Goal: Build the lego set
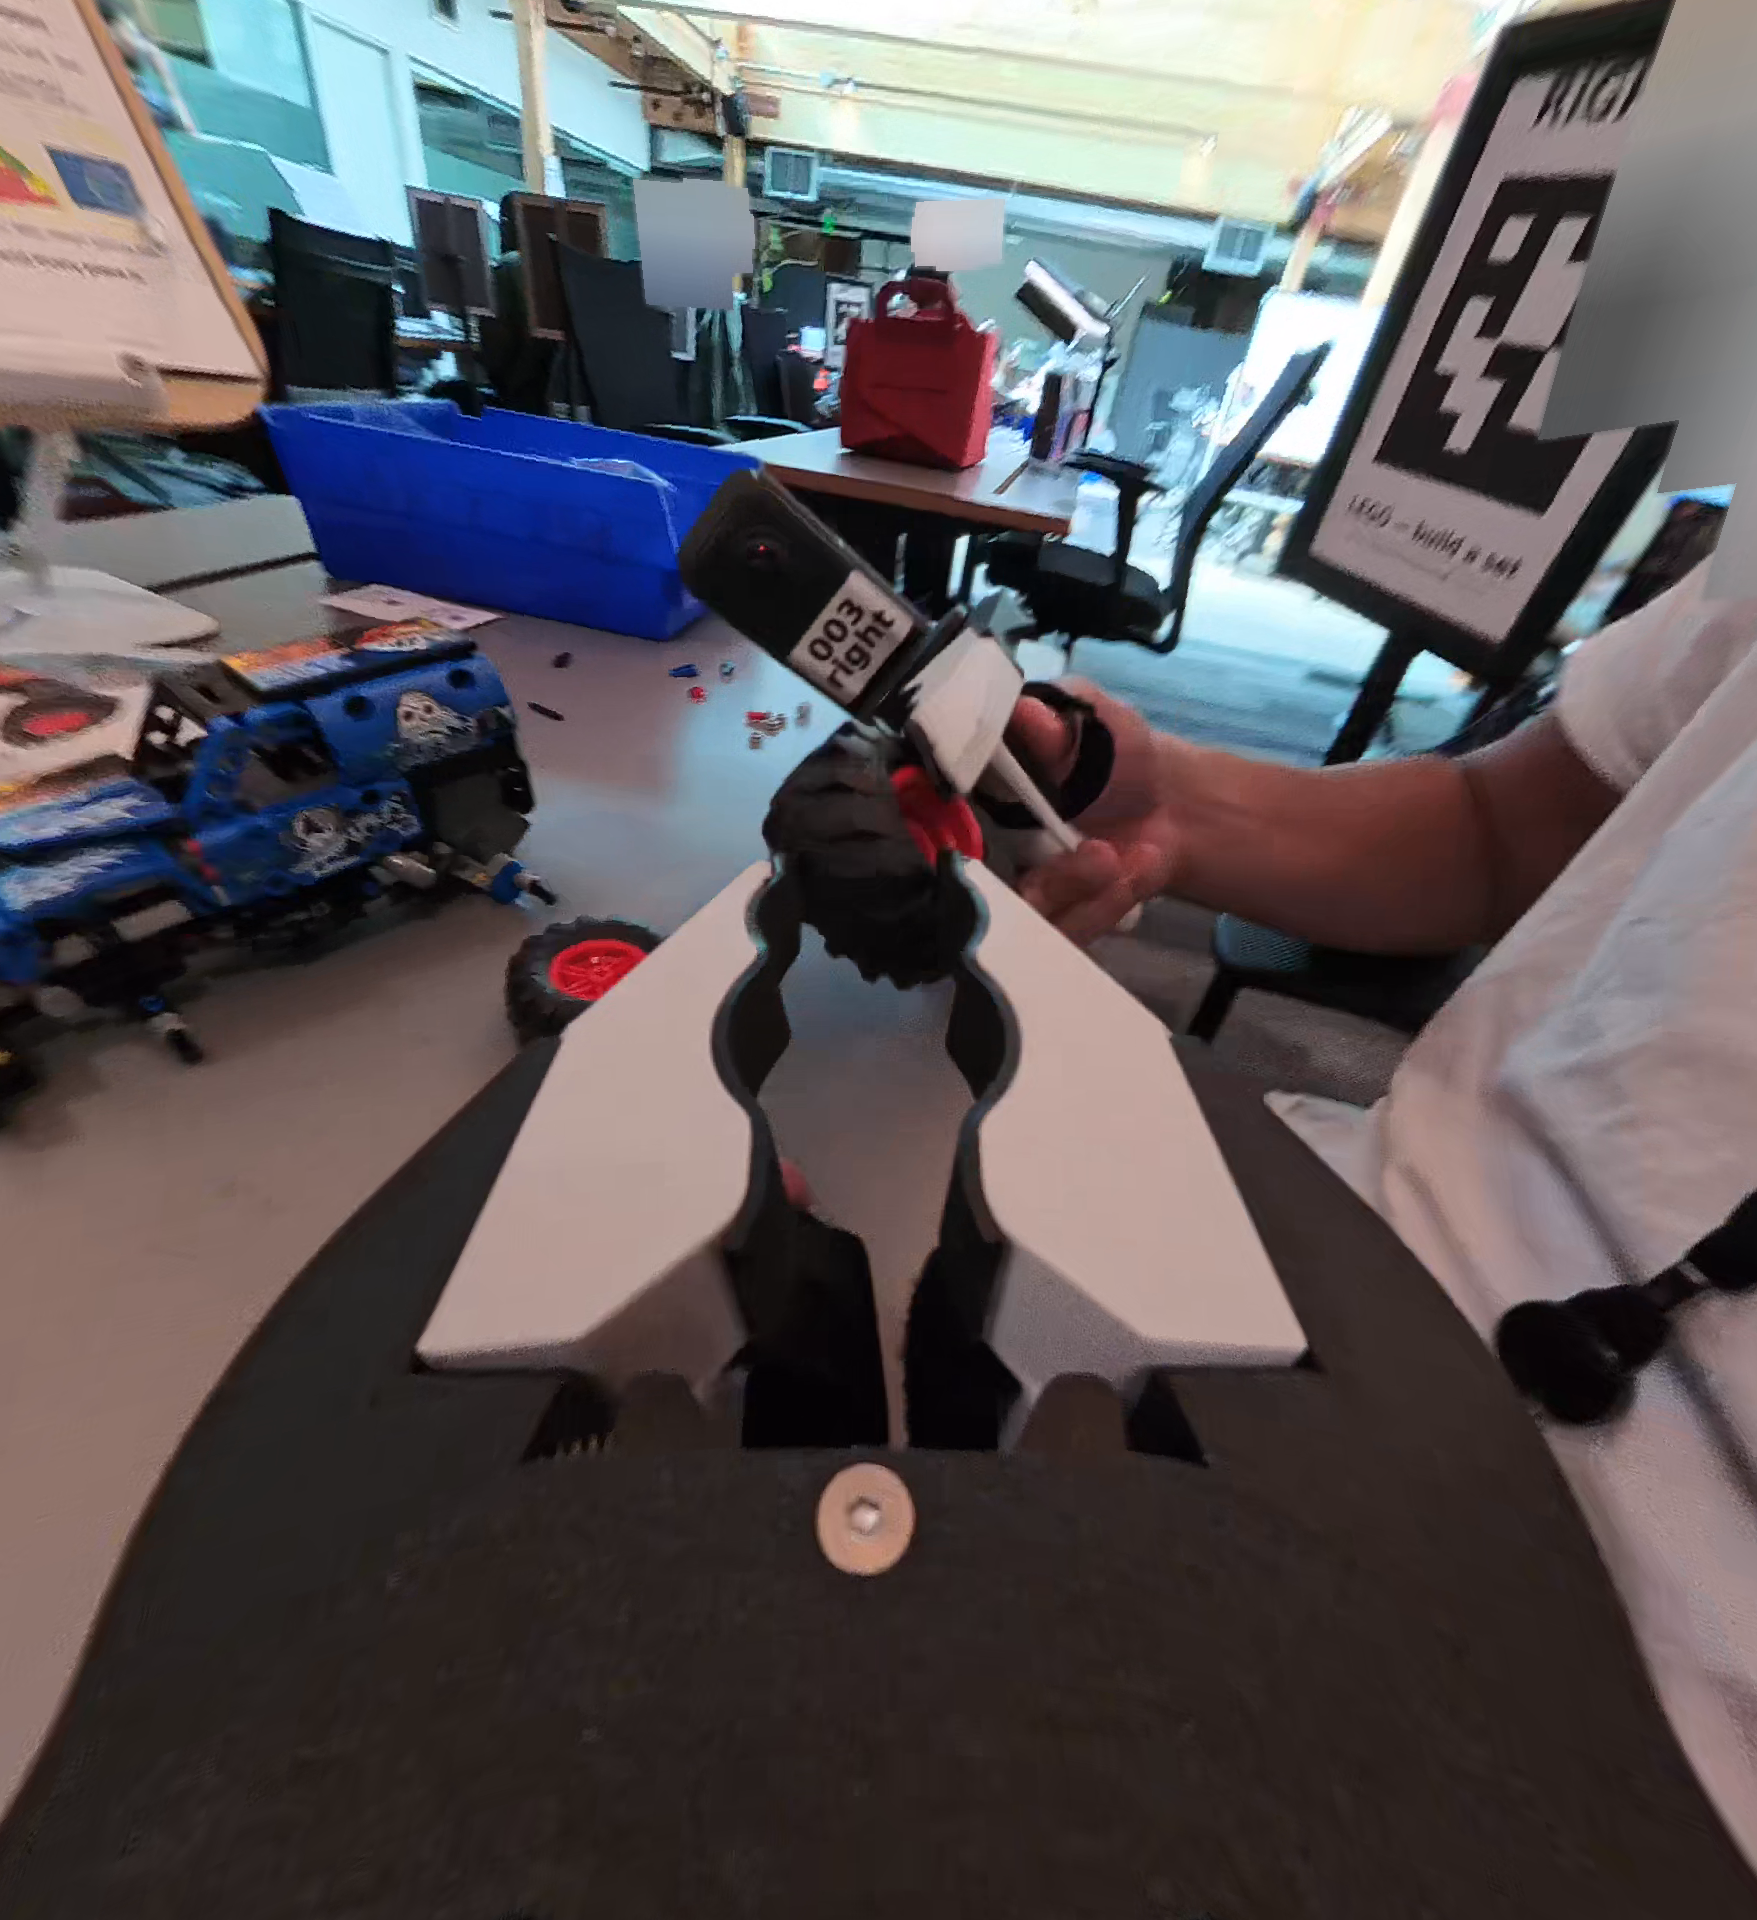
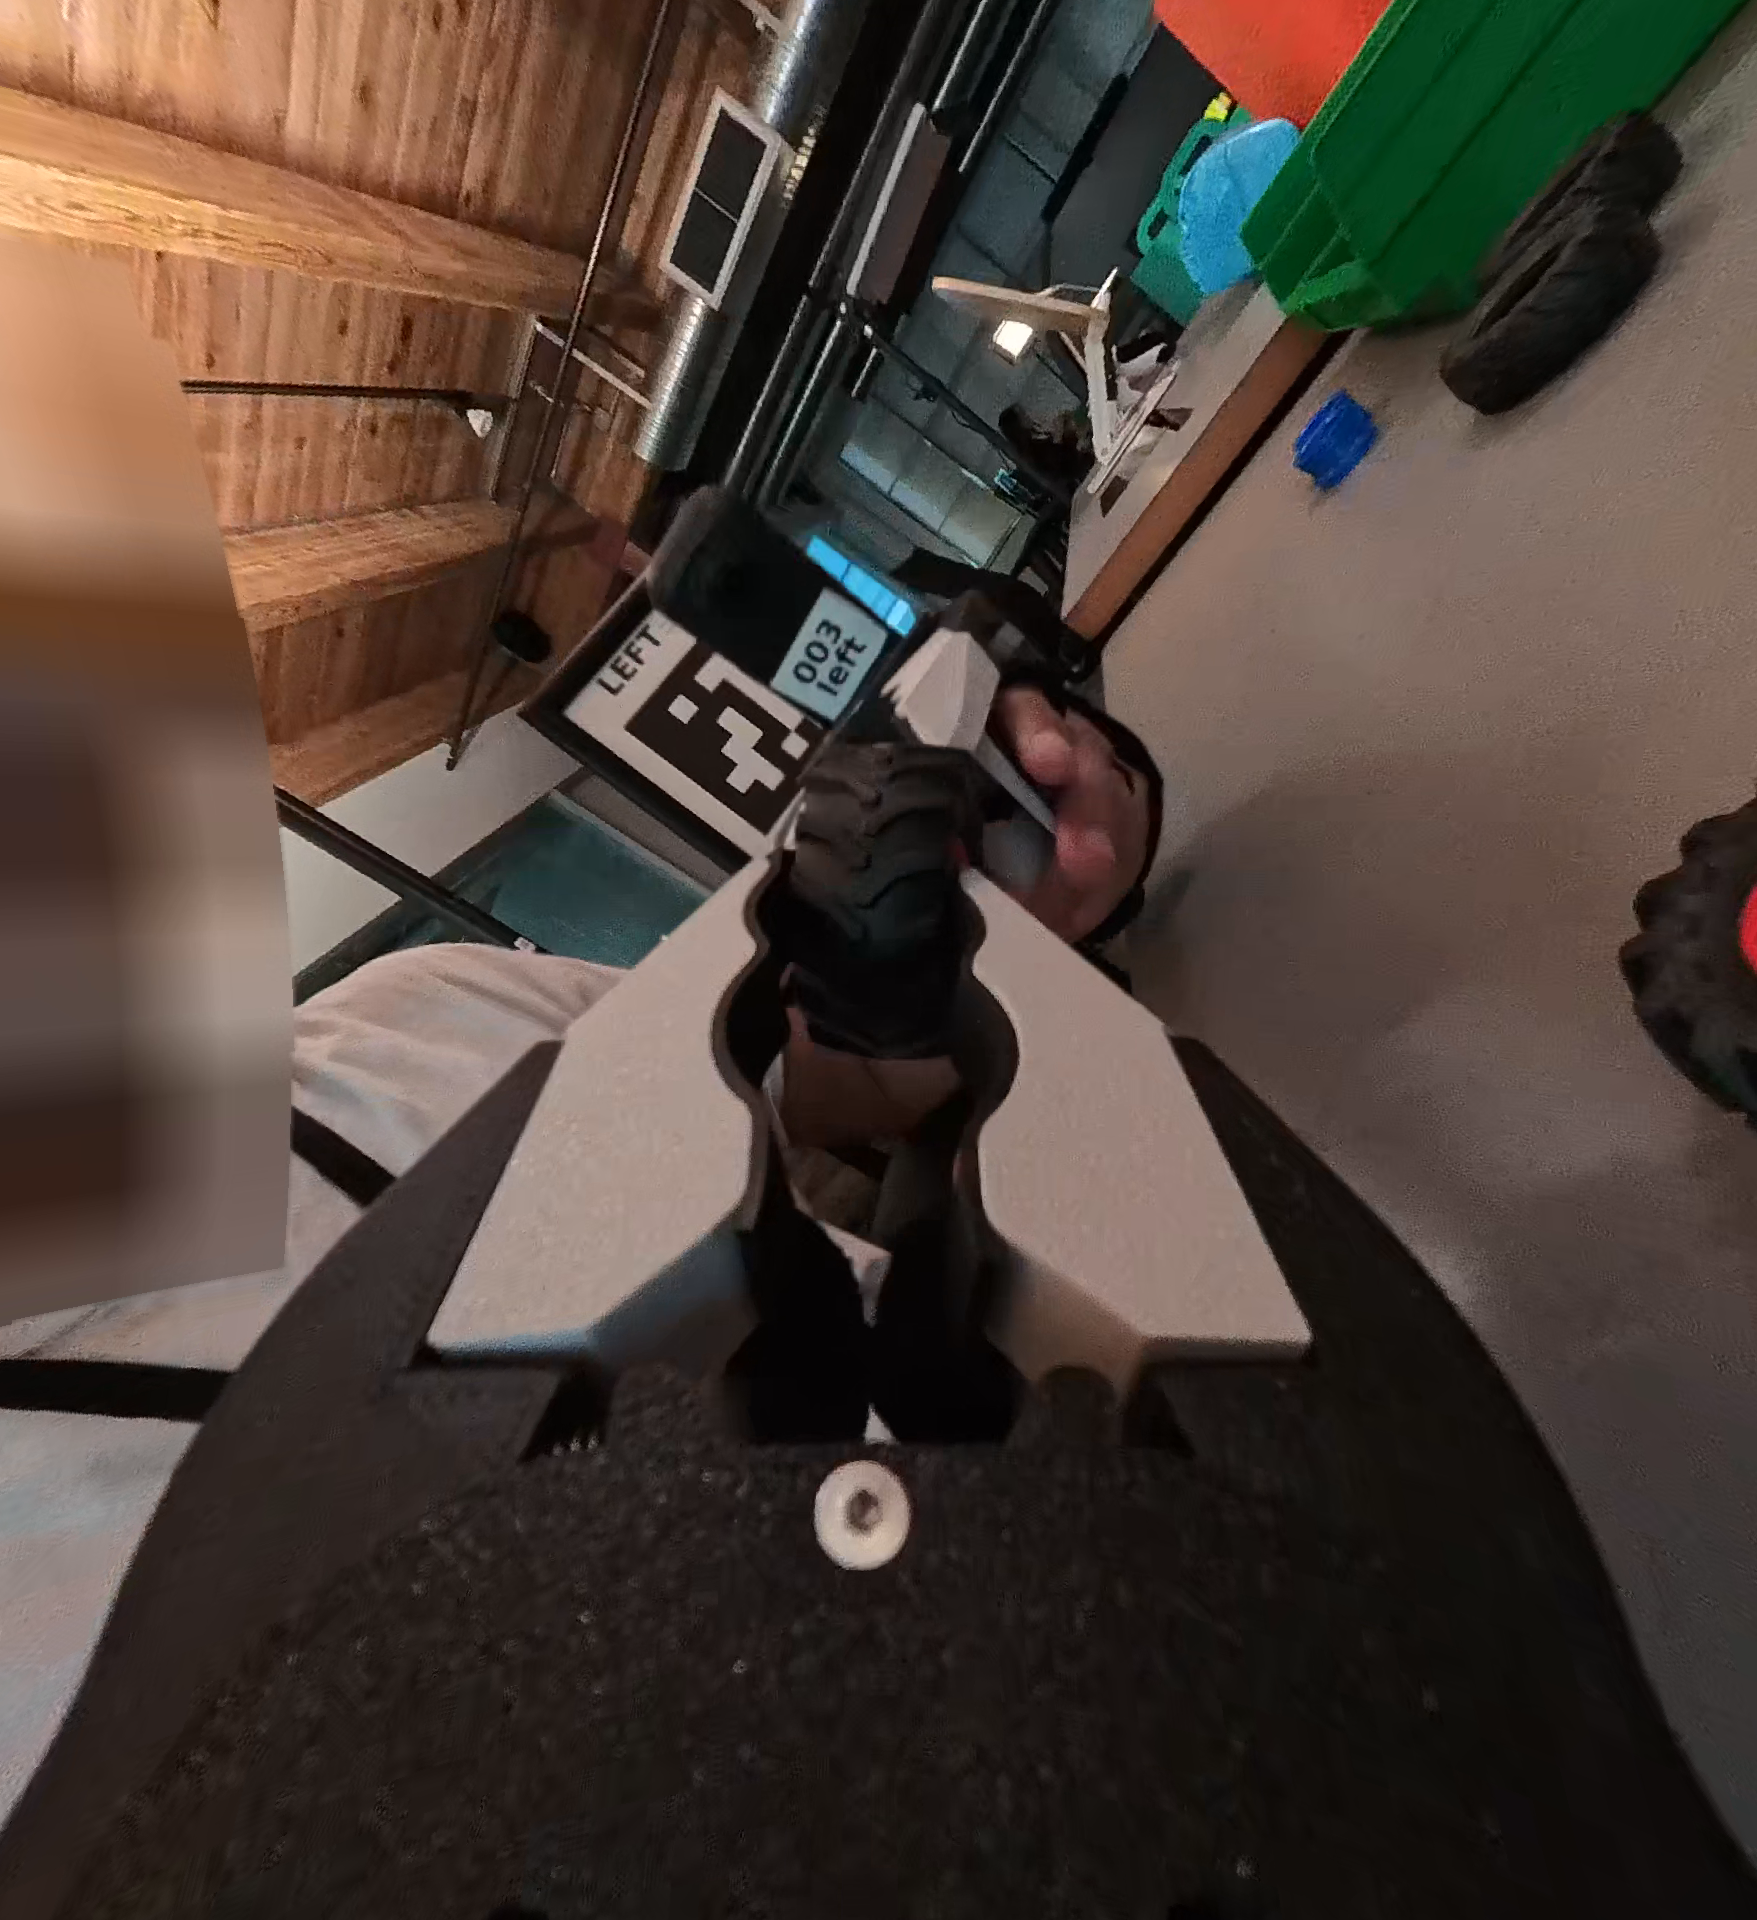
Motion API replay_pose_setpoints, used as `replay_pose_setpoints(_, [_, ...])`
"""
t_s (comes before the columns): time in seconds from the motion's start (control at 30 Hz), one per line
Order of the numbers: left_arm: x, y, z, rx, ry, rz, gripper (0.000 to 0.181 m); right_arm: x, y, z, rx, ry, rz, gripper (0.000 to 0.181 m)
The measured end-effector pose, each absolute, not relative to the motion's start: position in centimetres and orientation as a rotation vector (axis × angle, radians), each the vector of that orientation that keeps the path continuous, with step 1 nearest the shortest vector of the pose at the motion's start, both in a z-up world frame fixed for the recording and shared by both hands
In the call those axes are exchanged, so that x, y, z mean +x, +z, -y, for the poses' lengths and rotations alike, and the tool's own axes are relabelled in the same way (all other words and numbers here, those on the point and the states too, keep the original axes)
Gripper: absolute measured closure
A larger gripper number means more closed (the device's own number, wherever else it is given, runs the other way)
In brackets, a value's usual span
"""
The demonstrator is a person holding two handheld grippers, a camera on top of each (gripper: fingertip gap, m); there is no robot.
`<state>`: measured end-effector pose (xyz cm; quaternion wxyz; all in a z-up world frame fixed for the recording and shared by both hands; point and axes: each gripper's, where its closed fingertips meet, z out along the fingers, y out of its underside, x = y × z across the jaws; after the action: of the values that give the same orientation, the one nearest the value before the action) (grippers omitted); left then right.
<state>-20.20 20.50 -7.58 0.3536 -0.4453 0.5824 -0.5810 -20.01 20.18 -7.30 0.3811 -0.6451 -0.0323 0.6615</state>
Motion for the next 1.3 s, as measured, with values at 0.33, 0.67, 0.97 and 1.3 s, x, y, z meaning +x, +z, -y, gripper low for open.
replay_pose_setpoints(0.33, [-18.9, -7.6, -19.6, -1.397, -1.824, -1.385, 0.145, -19.9, -6.4, -20.2, -1.582, 1.646, 0.041, 0.153])
replay_pose_setpoints(0.67, [-19.5, -8.0, -19.9, -1.472, -1.802, -1.485, 0.154, -16.3, -6.0, -20.0, -1.653, 0.818, 0.443, 0.129])
replay_pose_setpoints(0.97, [-18.8, -9.1, -19.6, -2.010, -2.379, -1.265, 0.156, -19.1, -7.5, -18.3, -1.466, -0.354, 1.244, 0.129])
replay_pose_setpoints(1.3, [-18.8, -8.4, -19.6, -1.989, -2.493, -1.111, 0.148, -19.1, -8.9, -19.5, -1.328, -0.677, 1.320, 0.146])
